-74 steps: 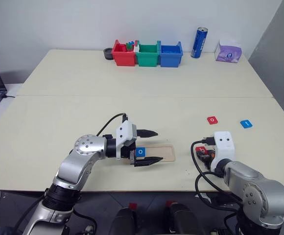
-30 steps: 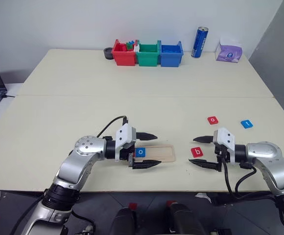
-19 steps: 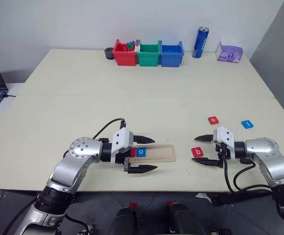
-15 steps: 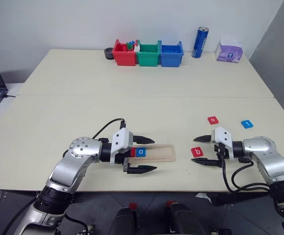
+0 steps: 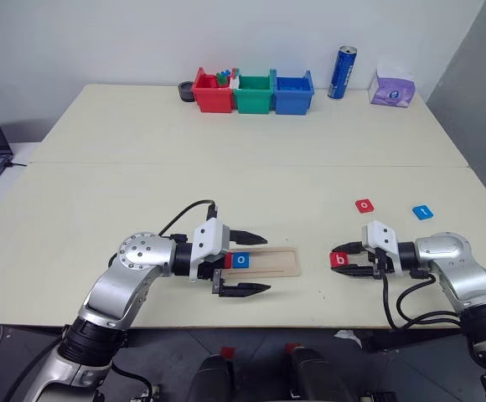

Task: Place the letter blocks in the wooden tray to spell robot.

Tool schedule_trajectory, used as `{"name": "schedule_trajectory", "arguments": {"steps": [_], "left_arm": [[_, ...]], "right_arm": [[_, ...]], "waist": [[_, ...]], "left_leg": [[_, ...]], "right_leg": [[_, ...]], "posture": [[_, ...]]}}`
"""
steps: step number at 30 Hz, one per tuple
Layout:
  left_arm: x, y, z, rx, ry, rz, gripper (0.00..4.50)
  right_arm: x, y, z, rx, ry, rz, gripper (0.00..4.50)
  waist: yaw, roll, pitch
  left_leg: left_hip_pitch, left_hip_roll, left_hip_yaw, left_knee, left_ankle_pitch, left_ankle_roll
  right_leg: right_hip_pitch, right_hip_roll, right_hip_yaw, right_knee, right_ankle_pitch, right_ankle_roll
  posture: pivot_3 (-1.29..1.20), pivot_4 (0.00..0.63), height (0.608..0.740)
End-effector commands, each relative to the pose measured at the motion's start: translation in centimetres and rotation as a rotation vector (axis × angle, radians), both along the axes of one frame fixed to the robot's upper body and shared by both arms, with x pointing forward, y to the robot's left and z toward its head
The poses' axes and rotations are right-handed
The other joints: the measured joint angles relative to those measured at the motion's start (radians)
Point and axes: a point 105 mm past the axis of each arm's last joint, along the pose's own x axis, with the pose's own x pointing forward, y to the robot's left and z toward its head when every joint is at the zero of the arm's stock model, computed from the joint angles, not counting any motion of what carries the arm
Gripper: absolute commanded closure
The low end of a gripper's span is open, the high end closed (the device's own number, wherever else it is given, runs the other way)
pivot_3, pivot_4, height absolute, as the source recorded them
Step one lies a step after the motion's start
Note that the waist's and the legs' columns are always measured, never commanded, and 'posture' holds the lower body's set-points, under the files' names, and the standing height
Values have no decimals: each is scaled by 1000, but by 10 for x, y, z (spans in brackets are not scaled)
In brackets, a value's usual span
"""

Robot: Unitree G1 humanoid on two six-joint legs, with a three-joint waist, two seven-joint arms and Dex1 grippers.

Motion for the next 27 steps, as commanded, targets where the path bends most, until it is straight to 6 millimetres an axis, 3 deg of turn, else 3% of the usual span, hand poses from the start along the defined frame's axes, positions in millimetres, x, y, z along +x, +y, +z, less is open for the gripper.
{"name": "schedule_trajectory", "arguments": {"steps": [1,8,12,19,27], "left_arm": [[-3,-3,12,-7,-57,-15,0],[2,15,13,19,-70,43,0],[5,32,17,37,-88,89,0],[6,73,10,118,-74,162,0],[14,86,11,129,-90,194,0]], "right_arm": [[3,8,15,29,-42,35,3045],[4,48,45,141,-77,92,3045],[3,82,59,200,-96,131,3045],[14,124,52,213,-105,93,3045],[10,145,43,193,-80,136,3045]], "waist": [[0,0,0],[-4,0,0],[-2,0,0],[-2,1,1],[2,1,1]], "left_leg": [[0,0,0,0,0,0],[1,1,-1,0,0,0],[1,1,-2,0,0,0],[1,1,-1,0,0,0],[-1,0,-1,0,0,0]], "right_leg": [[0,0,0,0,0,0],[0,1,0,1,0,0],[0,0,0,1,0,0],[0,0,-1,1,0,0],[-1,-2,-2,0,0,0]], "posture": [[0,150,740],[0,150,740],[0,150,740],[0,150,740],[0,150,740]]}}
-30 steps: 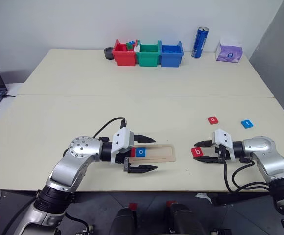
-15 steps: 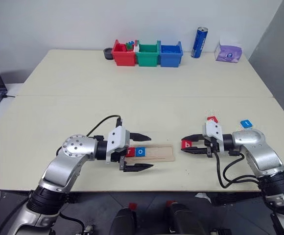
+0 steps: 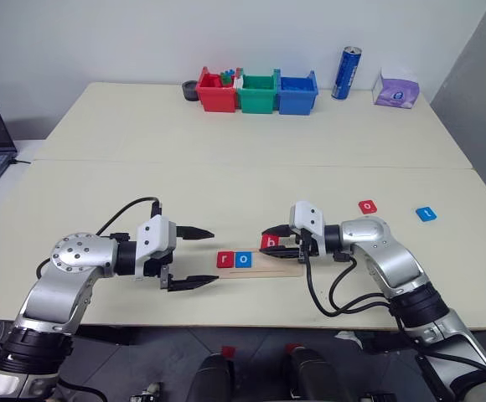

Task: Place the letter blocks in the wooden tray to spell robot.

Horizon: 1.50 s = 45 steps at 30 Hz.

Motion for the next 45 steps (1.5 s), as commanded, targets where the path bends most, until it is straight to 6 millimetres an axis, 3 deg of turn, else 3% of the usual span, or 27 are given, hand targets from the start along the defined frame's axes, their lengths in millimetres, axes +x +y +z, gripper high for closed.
{"name": "schedule_trajectory", "arguments": {"steps": [1,13,45], "left_arm": [[4,1,13,-2,-59,-7,0],[5,-9,15,-16,-64,-31,0],[2,-7,15,-7,-69,-11,0]], "right_arm": [[0,10,8,5,-28,27,3045],[-6,24,-4,-24,20,61,3045],[-5,25,-16,-68,17,89,3045]], "waist": [[-1,0,0],[-3,0,0],[-3,0,0]], "left_leg": [[0,0,0,0,0,0],[0,1,0,0,0,0],[0,1,0,0,0,0]], "right_leg": [[0,0,0,0,0,0],[0,1,0,0,0,0],[0,1,0,1,0,0]], "posture": [[0,150,740],[0,150,740],[0,150,740]]}}
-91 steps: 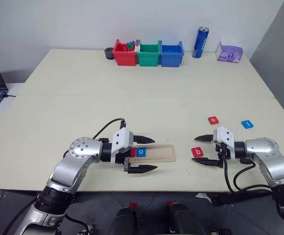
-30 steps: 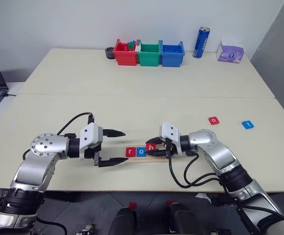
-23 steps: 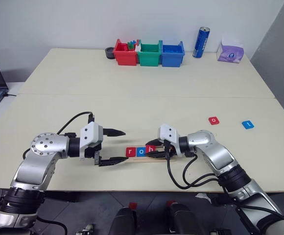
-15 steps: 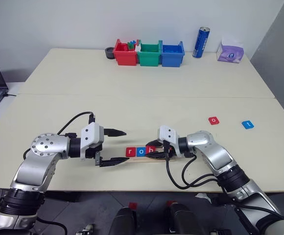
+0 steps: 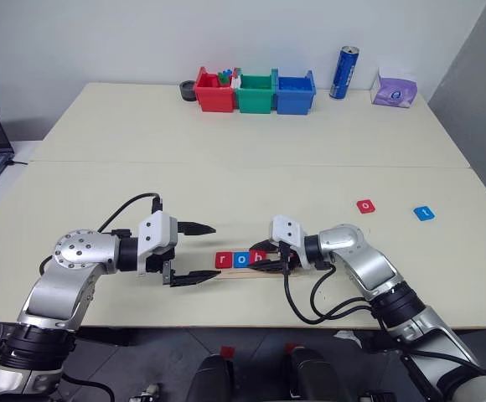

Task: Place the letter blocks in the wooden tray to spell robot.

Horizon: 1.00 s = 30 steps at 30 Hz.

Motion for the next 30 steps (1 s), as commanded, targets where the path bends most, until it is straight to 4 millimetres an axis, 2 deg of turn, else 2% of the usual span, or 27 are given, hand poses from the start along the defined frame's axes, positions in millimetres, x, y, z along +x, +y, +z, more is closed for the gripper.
{"name": "schedule_trajectory", "arguments": {"steps": [1,24,25,30], "left_arm": [[-1,-1,9,6,-46,-14,0],[-1,2,7,15,-49,-5,0],[-1,2,7,15,-49,-5,0],[-1,1,6,14,-49,-5,0]], "right_arm": [[1,3,12,4,-49,35,3045],[1,2,7,-15,-52,56,3045],[1,2,7,-16,-52,55,2317],[5,3,13,4,-68,44,632]], "waist": [[0,0,0],[0,0,0],[0,0,0],[0,0,0]], "left_leg": [[0,0,0,0,0,0],[0,0,0,0,0,0],[0,0,0,0,0,0],[0,0,0,0,0,0]], "right_leg": [[0,0,0,0,0,0],[0,0,0,0,0,0],[0,0,0,0,0,0],[0,0,0,0,0,0]], "posture": [[0,150,740],[0,150,740],[0,150,740],[0,150,740]]}}
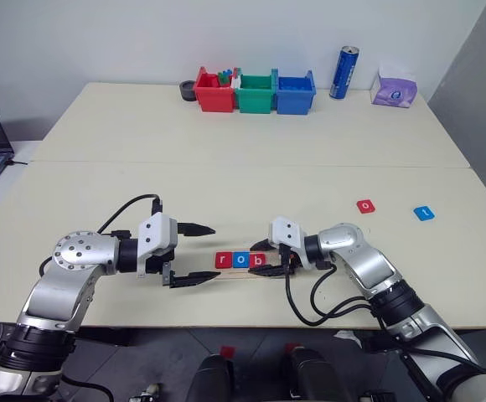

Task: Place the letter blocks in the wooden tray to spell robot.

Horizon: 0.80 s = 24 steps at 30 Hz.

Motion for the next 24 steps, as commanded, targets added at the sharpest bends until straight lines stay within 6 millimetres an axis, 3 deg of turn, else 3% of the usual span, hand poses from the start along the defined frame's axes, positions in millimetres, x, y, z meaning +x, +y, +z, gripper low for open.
{"name": "schedule_trajectory", "arguments": {"steps": [1,2,24], "left_arm": [[0,0,8,9,-46,-7,0],[0,0,8,9,-46,-7,0],[1,-2,9,9,-46,-19,0]], "right_arm": [[4,4,16,31,-52,16,262],[4,4,16,31,-52,17,14],[16,3,20,50,-67,-48,14]], "waist": [[0,0,0],[0,0,0],[0,0,0]], "left_leg": [[0,0,0,0,0,0],[0,0,0,0,0,0],[0,0,0,0,0,0]], "right_leg": [[0,0,0,0,0,0],[0,0,0,0,0,0],[0,0,0,0,0,0]], "posture": [[0,150,740],[0,150,740],[0,150,740]]}}
